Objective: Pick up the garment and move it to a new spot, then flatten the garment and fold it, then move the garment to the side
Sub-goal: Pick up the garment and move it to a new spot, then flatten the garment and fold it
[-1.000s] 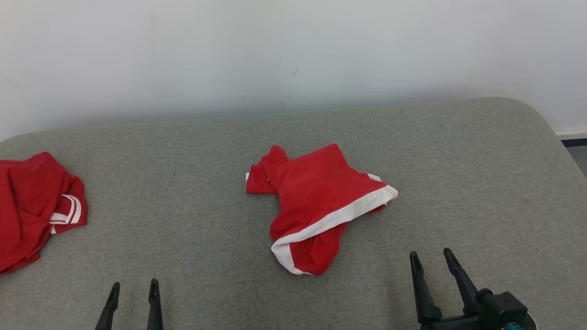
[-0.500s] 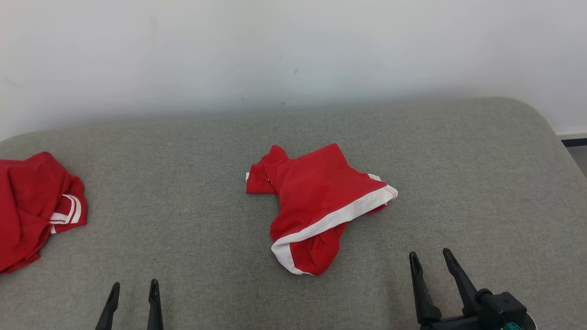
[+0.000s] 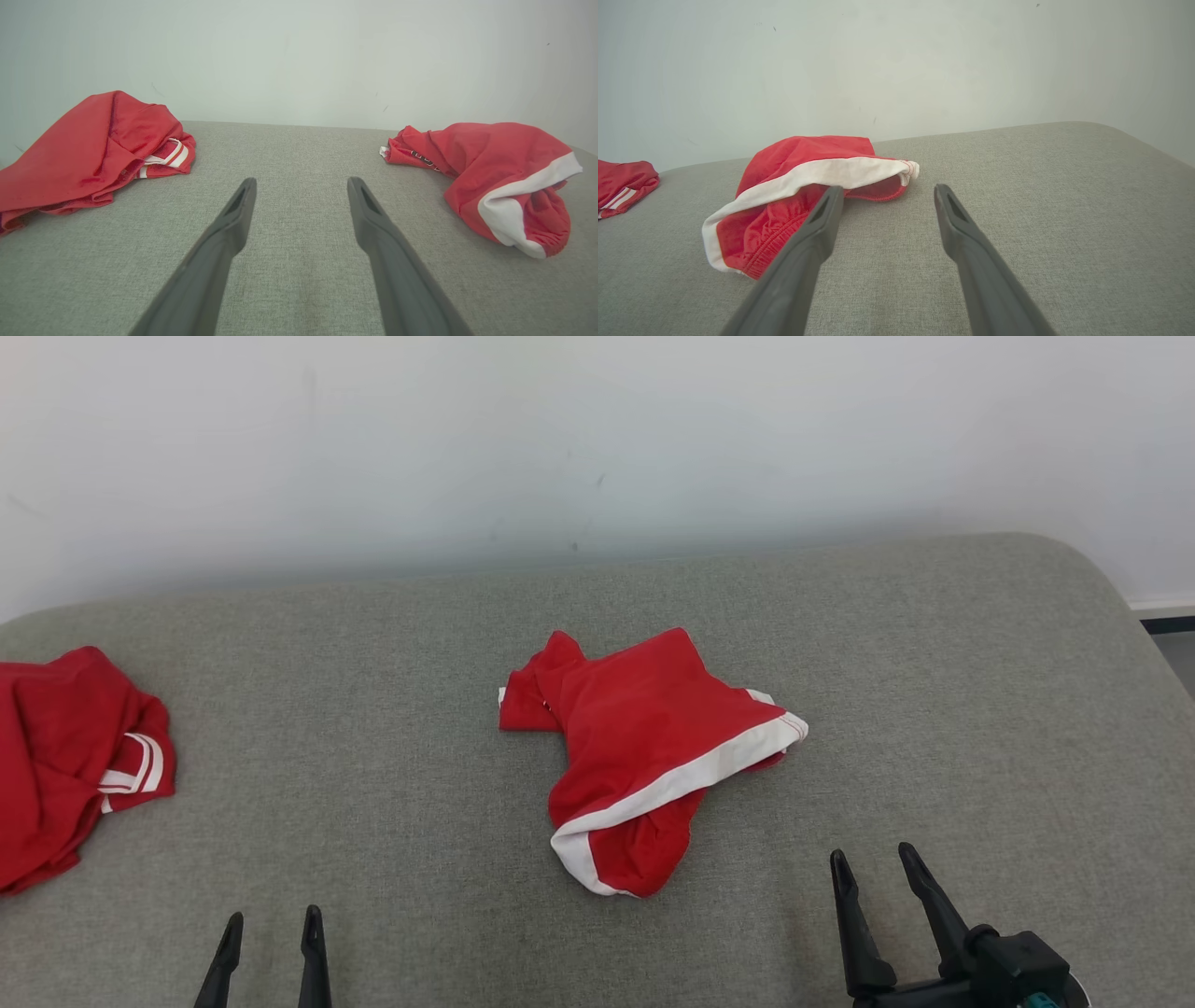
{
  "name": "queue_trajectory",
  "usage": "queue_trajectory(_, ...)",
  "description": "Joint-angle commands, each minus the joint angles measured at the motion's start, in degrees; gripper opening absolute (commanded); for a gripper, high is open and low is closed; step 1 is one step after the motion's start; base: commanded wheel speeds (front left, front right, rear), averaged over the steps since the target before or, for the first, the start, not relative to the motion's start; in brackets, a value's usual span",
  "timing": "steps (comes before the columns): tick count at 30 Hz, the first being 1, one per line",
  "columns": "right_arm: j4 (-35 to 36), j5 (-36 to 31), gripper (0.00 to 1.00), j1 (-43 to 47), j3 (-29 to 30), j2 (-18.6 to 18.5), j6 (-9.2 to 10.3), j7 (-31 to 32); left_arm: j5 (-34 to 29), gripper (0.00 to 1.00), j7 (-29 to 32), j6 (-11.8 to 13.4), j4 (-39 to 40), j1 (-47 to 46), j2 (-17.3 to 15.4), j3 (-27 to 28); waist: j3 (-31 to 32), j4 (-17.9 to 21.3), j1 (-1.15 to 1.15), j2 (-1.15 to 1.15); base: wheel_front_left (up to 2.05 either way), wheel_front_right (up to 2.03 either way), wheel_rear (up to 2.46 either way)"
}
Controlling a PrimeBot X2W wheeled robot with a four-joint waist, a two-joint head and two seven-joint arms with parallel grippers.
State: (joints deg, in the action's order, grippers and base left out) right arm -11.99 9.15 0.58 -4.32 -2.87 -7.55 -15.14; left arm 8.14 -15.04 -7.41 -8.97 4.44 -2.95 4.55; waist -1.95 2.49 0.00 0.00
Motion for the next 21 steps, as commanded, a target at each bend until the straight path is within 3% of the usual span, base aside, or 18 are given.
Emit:
queue_trajectory(1,0.1,-0.1,1.0,0.6,0.0,0.0,0.13,-0.1,0.2,1.0,-0.1,-0.1,0.0,0.5,0.1,0.1,-0.1,0.0,0.0,0.0,0.0,0.0,0.0)
queue_trajectory(21,-0.1,-0.8,1.0,0.9,-0.3,0.0,0.13,-0.1,0.4,1.0,-0.1,-0.1,-0.7,0.6,0.1,-0.9,0.3,-0.9,0.0,0.0,0.0,0.0,0.0)
